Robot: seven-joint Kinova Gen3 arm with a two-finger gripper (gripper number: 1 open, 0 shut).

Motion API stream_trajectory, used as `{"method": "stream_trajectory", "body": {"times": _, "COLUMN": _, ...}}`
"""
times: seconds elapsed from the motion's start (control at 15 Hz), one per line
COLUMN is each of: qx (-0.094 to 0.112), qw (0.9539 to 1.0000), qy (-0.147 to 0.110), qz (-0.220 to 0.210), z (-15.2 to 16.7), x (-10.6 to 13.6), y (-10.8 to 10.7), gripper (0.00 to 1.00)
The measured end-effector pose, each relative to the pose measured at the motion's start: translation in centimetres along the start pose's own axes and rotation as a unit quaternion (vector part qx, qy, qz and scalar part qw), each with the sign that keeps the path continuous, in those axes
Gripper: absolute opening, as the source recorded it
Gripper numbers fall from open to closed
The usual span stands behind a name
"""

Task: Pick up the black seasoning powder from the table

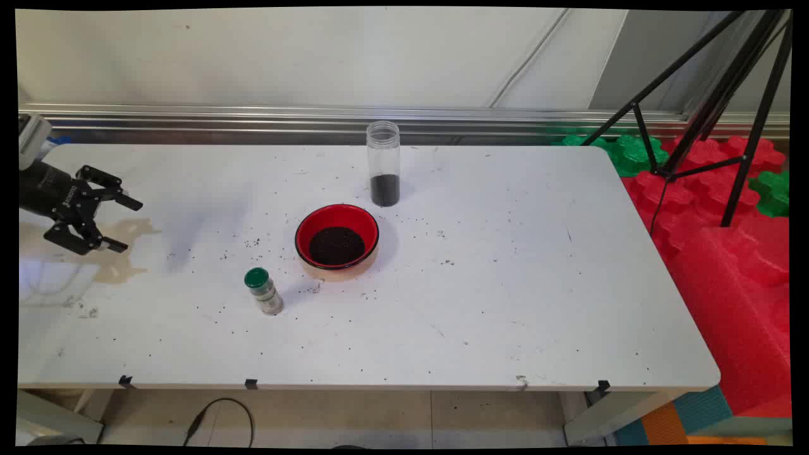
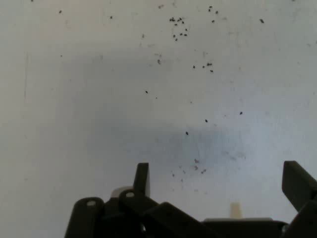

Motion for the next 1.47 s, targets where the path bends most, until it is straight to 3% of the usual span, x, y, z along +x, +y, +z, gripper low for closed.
{"method": "stream_trajectory", "body": {"times": 0.67, "qx": 0.017, "qw": 0.9965, "qy": 0.013, "qz": -0.08, "z": 1.6, "x": 3.5, "y": -0.9, "gripper": 1.0}}
{"method": "stream_trajectory", "body": {"times": 1.47, "qx": 0.041, "qw": 0.9905, "qy": 0.035, "qz": -0.126, "z": 4.5, "x": 9.2, "y": -2.2, "gripper": 1.0}}
